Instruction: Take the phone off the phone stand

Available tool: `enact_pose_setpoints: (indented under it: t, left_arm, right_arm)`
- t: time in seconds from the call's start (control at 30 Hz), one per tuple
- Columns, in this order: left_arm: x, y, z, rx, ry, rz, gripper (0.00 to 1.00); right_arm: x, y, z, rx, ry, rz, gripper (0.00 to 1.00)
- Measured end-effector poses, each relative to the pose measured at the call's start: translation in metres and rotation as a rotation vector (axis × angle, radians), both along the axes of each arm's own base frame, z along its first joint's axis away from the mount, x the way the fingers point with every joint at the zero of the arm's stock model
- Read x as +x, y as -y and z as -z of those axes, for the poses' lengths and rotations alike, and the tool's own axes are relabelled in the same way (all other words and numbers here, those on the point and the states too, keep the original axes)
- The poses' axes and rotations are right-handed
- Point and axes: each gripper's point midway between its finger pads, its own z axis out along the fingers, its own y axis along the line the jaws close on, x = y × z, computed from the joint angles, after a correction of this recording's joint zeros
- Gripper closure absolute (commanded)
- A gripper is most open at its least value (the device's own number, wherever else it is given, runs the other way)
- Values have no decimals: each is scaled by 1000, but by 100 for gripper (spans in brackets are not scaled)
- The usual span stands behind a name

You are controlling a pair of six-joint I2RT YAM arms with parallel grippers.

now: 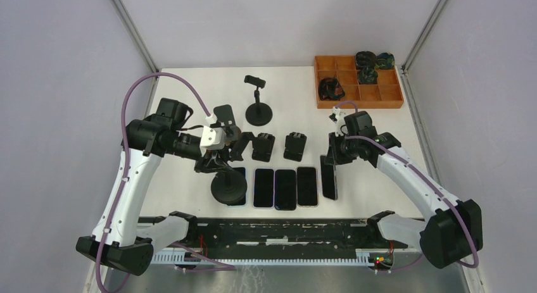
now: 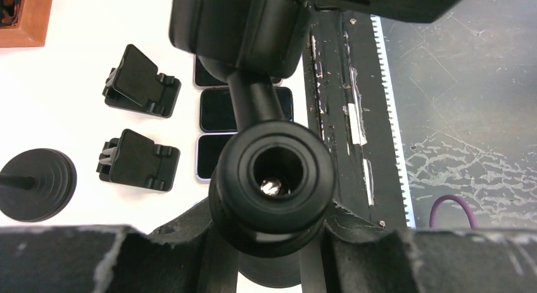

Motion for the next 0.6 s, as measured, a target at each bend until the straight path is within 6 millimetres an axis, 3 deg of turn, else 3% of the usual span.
enact_pose_setpoints:
  t: [0.07, 0.13, 0.37, 0.6]
  left_arm:
    - [0, 0, 0, 0, 1, 0, 98]
    - [0, 0, 0, 0, 1, 0, 98]
    - [0, 0, 0, 0, 1, 0, 98]
    - [0, 0, -1, -1, 4, 0, 98]
  right_arm:
    - [-9, 9, 25, -59, -66, 4, 100]
    - [-13, 14, 35, -91, -92, 5, 100]
    - [-6, 13, 47, -99, -82, 0, 100]
    - [4, 7, 74, -82, -103, 20, 97]
